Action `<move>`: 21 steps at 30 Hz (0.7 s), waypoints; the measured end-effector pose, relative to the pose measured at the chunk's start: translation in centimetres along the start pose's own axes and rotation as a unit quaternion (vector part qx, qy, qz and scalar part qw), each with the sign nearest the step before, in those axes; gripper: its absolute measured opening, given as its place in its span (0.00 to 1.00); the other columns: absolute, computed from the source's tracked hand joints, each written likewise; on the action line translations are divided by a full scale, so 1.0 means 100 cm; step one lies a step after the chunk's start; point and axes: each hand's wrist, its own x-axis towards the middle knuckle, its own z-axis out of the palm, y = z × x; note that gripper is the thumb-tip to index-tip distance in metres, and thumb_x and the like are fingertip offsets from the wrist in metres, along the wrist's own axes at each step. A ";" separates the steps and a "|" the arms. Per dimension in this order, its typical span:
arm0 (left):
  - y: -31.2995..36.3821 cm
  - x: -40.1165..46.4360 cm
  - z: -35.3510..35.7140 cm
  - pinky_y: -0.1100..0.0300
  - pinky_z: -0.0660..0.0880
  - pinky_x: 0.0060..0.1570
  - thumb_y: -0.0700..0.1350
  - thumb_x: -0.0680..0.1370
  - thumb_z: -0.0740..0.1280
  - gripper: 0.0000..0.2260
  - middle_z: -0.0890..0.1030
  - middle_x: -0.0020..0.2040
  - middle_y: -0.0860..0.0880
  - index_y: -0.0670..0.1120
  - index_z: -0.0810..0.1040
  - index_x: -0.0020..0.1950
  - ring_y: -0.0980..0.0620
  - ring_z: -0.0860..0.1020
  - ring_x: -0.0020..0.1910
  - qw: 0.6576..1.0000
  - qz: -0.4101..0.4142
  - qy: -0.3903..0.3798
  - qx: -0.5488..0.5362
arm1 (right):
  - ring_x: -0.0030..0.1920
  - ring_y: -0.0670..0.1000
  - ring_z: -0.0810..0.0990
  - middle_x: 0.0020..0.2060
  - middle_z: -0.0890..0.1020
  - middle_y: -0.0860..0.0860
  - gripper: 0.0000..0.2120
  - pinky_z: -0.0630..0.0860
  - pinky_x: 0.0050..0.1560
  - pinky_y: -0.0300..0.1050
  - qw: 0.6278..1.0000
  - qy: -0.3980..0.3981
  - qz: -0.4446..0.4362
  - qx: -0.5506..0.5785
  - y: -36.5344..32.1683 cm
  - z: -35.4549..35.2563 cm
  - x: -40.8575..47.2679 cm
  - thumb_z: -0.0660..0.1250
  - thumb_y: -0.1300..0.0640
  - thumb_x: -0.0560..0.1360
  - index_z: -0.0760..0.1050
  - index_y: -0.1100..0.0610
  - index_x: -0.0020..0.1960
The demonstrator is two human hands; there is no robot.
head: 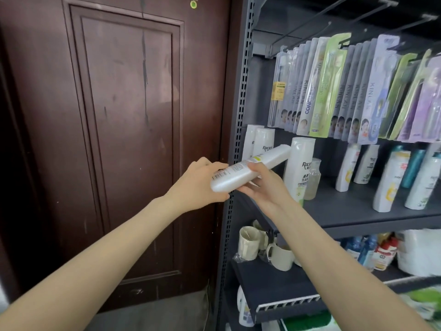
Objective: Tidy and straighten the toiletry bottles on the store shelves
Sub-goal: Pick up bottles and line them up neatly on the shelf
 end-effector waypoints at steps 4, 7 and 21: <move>-0.007 -0.001 -0.002 0.62 0.77 0.41 0.49 0.66 0.76 0.36 0.70 0.57 0.50 0.54 0.64 0.70 0.52 0.77 0.48 0.992 -0.047 -0.046 -0.111 | 0.56 0.57 0.80 0.57 0.77 0.59 0.19 0.81 0.49 0.51 0.996 -0.083 -0.020 -0.009 -0.005 -0.005 0.000 0.63 0.67 0.75 0.68 0.59 0.65; -0.010 -0.006 0.003 0.65 0.69 0.48 0.49 0.64 0.78 0.38 0.69 0.57 0.53 0.55 0.64 0.69 0.55 0.71 0.55 0.996 -0.031 -0.020 -0.083 | 0.55 0.54 0.81 0.57 0.79 0.57 0.22 0.81 0.50 0.50 0.990 -0.135 -0.018 -0.024 -0.008 -0.010 -0.001 0.63 0.69 0.74 0.67 0.58 0.65; -0.015 -0.013 0.012 0.60 0.72 0.53 0.53 0.61 0.79 0.40 0.68 0.60 0.59 0.57 0.64 0.69 0.59 0.69 0.58 0.993 -0.012 0.105 -0.050 | 0.55 0.50 0.82 0.53 0.82 0.52 0.19 0.80 0.51 0.47 0.983 -0.107 -0.087 -0.124 -0.015 -0.026 0.001 0.67 0.68 0.73 0.71 0.57 0.62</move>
